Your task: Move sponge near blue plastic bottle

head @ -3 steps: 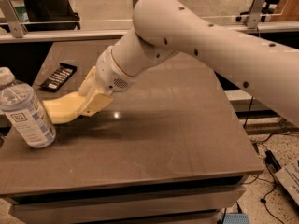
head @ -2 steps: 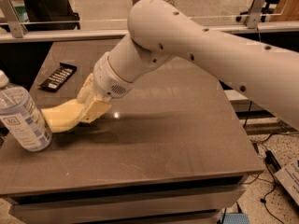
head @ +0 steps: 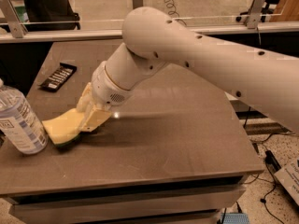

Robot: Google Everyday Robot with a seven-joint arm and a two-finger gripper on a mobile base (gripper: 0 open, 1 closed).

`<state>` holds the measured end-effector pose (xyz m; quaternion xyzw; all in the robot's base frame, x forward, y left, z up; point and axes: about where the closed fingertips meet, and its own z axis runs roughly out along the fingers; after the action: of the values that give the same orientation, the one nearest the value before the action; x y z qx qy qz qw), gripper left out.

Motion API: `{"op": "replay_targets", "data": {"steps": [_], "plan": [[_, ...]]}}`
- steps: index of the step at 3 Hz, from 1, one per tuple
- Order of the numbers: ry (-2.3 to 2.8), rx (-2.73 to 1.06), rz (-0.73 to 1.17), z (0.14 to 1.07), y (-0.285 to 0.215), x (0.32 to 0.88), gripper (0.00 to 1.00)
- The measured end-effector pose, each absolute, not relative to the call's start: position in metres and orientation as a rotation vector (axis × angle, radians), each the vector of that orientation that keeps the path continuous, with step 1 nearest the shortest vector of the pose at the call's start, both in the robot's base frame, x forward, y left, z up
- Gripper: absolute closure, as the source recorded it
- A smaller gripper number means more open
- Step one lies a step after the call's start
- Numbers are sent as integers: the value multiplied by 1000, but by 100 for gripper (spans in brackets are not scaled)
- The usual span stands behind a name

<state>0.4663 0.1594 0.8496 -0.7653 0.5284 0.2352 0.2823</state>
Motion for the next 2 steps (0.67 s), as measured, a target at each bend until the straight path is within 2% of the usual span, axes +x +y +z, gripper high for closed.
{"op": "replay_targets", "data": {"steps": [1,2], "plan": [[1399,-2074,625,844,165,464,100],[1395,-2094,619,839,167,463,83]]}}
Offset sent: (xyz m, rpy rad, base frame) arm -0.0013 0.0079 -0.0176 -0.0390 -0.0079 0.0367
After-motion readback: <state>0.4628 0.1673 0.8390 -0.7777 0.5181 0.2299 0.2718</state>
